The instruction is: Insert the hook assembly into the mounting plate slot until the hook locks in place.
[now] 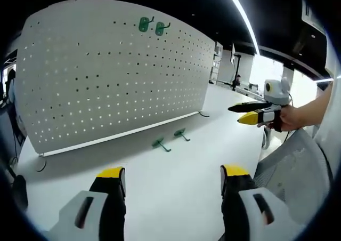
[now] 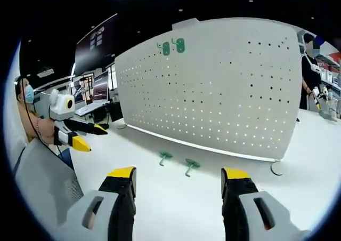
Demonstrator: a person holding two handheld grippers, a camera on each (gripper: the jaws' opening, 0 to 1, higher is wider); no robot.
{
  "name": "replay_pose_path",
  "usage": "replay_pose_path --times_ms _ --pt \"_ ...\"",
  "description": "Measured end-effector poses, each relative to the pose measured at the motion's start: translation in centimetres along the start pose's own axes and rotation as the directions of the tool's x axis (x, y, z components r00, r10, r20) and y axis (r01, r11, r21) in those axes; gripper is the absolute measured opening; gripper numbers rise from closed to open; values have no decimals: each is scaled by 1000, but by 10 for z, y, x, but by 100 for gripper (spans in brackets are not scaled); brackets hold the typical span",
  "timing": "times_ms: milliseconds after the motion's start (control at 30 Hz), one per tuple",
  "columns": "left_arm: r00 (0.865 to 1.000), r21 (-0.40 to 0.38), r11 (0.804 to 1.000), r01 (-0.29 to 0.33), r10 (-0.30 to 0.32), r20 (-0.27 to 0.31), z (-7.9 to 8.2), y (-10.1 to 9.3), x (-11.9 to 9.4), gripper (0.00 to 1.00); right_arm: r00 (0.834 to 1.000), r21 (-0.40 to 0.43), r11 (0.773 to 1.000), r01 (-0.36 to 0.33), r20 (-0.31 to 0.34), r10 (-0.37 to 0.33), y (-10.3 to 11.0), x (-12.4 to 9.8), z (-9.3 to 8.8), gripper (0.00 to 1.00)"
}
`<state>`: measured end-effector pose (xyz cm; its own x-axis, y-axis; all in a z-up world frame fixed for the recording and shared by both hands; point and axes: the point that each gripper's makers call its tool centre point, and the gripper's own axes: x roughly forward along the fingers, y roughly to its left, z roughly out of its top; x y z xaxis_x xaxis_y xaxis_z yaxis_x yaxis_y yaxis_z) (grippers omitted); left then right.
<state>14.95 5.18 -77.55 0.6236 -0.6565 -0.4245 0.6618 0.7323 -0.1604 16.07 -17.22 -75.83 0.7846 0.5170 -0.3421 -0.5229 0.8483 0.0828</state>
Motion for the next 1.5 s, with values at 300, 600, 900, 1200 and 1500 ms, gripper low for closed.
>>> replay_pose_path --times_ms 300,600,900,1200,1500 --pt "1000 -3 1000 -1 1 -17 -4 1 0 75 998 14 1000 7 -58 -6 -3 -2 -13 62" --pt "1000 -4 1000 3 -3 -27 -4 2 1 75 998 17 1000 3 -65 -2 -2 -2 -15 62" --pt "998 68 997 20 -15 -65 3 5 13 74 997 14 1000 -4 -77 6 0 -2 -17 62" --pt "988 127 988 85 -67 -143 4 8 30 76 996 8 1000 -12 -83 13 1 -3 -16 61" --pt "971 224 966 133 -82 -223 5 17 44 75 997 5 1000 -11 -82 11 -2 -4 -17 61"
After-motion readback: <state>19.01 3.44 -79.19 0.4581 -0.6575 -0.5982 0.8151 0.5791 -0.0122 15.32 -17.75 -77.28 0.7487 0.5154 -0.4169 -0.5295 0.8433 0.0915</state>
